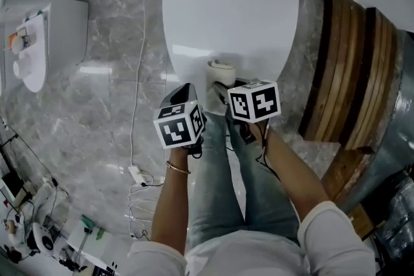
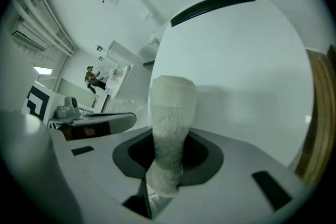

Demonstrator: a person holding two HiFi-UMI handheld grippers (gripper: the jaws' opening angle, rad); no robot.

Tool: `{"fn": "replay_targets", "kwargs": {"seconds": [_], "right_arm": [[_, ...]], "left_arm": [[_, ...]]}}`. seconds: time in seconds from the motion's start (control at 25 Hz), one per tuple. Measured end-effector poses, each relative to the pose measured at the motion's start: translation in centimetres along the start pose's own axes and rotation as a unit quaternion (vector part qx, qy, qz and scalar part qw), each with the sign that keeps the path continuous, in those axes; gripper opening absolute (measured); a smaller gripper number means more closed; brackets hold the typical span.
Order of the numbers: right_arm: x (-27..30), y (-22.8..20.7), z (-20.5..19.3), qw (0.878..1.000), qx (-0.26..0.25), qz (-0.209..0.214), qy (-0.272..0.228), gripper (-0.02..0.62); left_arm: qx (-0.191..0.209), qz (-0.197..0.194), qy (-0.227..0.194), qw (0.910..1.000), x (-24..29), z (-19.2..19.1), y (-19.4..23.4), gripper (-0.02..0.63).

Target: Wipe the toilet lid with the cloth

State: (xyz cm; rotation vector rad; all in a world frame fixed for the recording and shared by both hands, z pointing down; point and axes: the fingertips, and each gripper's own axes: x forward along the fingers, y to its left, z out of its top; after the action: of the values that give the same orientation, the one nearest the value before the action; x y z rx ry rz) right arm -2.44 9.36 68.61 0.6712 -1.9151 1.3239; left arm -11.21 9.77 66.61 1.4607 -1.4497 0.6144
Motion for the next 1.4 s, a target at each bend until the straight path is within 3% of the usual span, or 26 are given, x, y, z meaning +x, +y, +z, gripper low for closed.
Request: {"fn": "replay_targets", "kwargs": {"seconds": [0.16,0.36,0.68,0.96,1.16,1.4], "right_arm": [[4.3,4.4,-1.9,0.998,-0.043,0.009,0.036,0.097],[4.6,2.9,-3.1,0.999,-0.029,-0.014,0.043,0.097],[-1.4,-4.7,-5.1,0.998,0.038,-0.043,0.025,0.097],[-5.9,-11.2,-6.6,0.990,0.120,-0.066,-0.025,0.097],[-6.1,-11.8,-6.9,0.986,0.145,-0.066,-0.050,0.097],[-7.1,-11.4,-7.1,0.982,0.176,-0.042,-0.062,0.097]], "left_arm": [[-0.032,0.020,-0.005,0.9993,-1.4,-1.5,3.5,0.012],[-0.038,0.013,0.007,0.9992,-1.3,-3.4,3.4,0.012],[0.009,-0.053,0.038,0.9978,1.9,-4.8,-5.6,0.012],[0.081,-0.101,0.069,0.9892,4.6,-5.7,-13.6,0.012],[0.126,-0.108,0.080,0.9828,5.1,-5.7,-15.8,0.012],[0.137,-0.104,0.047,0.9840,3.2,-3.0,-16.3,0.012]]}}
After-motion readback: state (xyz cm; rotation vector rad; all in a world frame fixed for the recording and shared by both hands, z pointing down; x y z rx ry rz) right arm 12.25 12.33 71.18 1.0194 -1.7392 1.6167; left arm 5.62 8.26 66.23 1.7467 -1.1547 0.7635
